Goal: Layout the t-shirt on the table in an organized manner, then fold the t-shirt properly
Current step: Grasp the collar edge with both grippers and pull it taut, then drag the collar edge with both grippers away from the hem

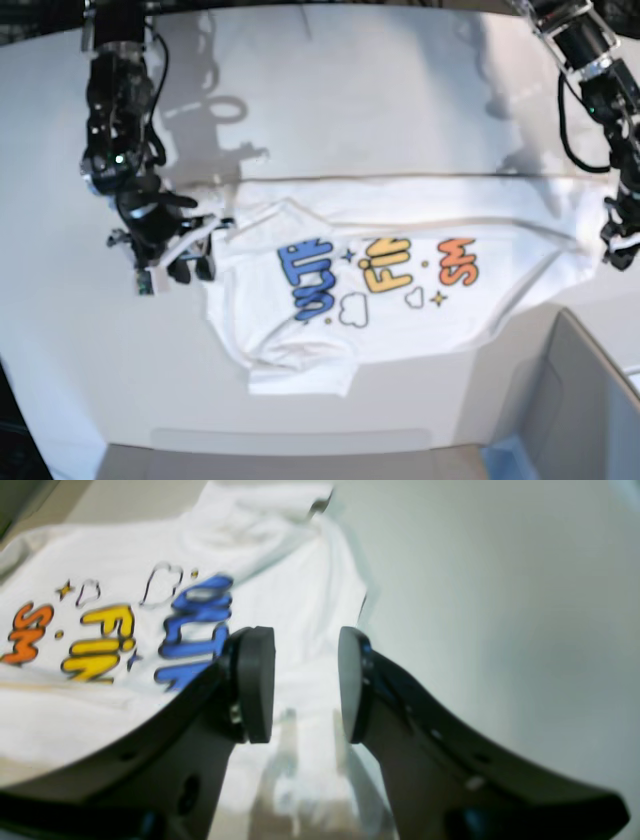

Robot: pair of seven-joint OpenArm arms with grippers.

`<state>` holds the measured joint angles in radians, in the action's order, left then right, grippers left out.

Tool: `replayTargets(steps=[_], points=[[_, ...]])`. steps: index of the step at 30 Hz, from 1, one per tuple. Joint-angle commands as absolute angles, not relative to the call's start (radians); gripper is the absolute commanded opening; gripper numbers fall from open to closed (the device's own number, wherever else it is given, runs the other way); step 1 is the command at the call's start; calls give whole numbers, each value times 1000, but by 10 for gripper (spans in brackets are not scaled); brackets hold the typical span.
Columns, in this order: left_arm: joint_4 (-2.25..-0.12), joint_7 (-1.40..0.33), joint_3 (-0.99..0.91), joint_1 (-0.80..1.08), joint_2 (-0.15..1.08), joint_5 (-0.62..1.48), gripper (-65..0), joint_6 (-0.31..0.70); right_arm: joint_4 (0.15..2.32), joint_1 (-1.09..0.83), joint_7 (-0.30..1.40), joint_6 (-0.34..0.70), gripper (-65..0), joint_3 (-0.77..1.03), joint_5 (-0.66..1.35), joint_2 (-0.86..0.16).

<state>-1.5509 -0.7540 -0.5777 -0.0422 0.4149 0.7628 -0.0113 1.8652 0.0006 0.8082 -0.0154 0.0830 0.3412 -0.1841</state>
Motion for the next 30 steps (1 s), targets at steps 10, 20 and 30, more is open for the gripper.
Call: replayTargets(steps=[10,20,30], points=[[-1523,-742,-519,51,432,751,-430,-16,1936,-206,803,-8,-433,65,360,-58],[-1523,-742,-513,61,432,751,-430,-16,1949,-252,863,-8,-432,490,854,18],[-1523,-742,-513,58,430,751,-430,-16,1741,-186,946,1,-433,615,912,15]])
